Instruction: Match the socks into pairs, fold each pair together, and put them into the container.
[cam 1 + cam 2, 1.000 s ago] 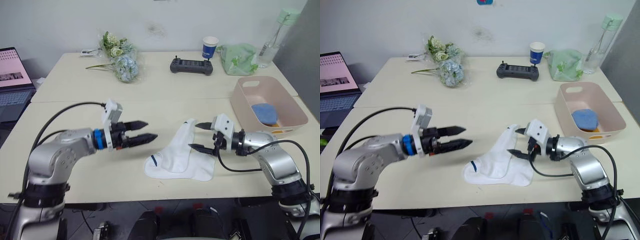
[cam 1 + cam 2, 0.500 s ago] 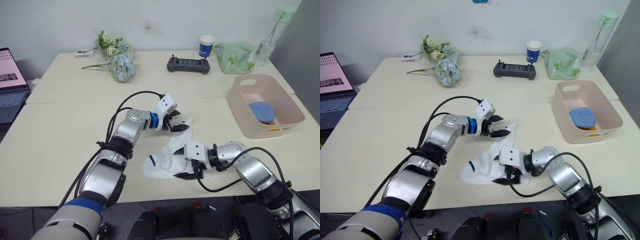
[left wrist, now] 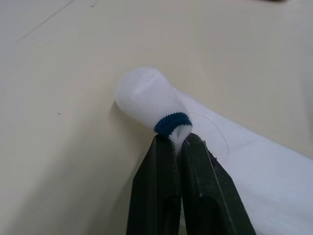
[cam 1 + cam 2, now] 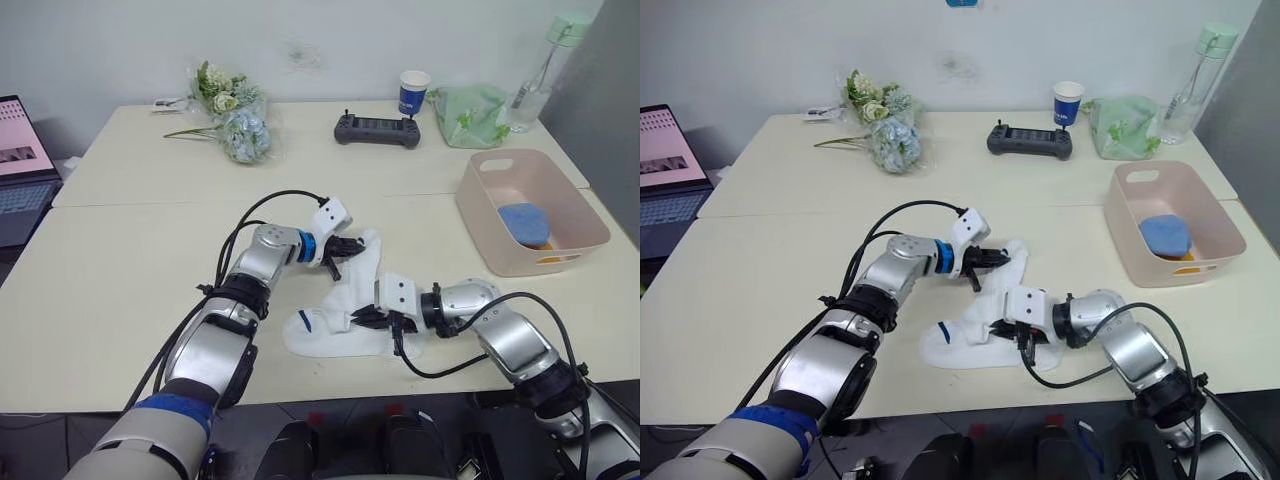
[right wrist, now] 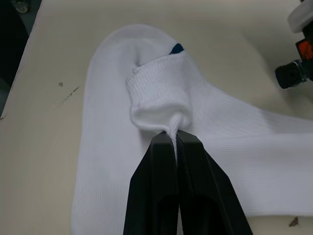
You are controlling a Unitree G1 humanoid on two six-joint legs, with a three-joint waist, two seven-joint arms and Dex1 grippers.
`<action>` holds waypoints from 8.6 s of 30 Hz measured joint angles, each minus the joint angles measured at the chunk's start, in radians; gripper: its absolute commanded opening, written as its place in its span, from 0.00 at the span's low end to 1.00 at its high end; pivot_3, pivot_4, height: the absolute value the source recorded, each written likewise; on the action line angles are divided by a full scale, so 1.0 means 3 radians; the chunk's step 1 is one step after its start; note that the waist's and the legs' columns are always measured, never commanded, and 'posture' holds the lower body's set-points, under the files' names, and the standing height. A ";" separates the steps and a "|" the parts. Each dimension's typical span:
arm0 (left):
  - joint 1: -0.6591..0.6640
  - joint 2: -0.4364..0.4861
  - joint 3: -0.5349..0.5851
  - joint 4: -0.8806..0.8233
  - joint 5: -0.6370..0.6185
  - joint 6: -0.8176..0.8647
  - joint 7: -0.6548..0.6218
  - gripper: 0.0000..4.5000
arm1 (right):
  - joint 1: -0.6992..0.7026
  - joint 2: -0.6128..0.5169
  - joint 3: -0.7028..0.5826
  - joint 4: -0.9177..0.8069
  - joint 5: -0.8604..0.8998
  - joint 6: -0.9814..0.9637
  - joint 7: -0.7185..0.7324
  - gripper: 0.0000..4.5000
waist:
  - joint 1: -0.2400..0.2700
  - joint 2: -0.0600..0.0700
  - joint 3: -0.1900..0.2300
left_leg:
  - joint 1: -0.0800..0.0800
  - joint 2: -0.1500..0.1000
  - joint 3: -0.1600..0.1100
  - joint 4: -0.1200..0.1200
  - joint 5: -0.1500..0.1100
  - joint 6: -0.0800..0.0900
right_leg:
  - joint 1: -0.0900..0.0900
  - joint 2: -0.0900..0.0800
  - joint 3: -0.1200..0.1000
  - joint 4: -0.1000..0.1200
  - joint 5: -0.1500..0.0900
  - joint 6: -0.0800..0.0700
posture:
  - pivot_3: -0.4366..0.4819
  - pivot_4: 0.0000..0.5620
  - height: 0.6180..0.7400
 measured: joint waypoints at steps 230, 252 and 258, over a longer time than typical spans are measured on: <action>0.2137 0.1579 -0.0082 -0.3406 -0.0753 0.0999 -0.0689 0.01 | 0.0075 -0.0517 -0.0547 0.0430 0.0468 0.0255 0.0072 0.00 | 0.0063 0.0005 0.0001 | 0.0003 0.0006 0.0007 0.0002 -0.0012 0.0020 | 0.0006 0.0003 0.0007 -0.0007 0.0005 0.0000 | 0.48 0.27 1.00; 0.2109 0.1577 0.0671 -0.3600 -0.1458 0.1711 -0.0422 0.56 | 0.0115 -0.0503 -0.0993 -0.0205 0.0787 0.0590 -0.0027 0.50 | 0.0062 0.0005 0.0001 | 0.0003 0.0008 0.0005 0.0002 -0.0012 0.0020 | 0.0006 0.0002 0.0007 -0.0008 0.0005 0.0000 | 0.48 0.27 1.00; 0.2230 0.1463 0.0300 -0.3883 -0.1193 0.1195 -0.0408 0.20 | 0.0256 -0.0172 -0.0723 -0.0334 0.0738 0.0452 -0.0158 0.08 | 0.0067 0.0006 0.0001 | 0.0003 0.0005 0.0008 0.0002 -0.0012 0.0020 | 0.0008 0.0000 0.0009 -0.0009 0.0005 0.0000 | 0.48 0.27 1.00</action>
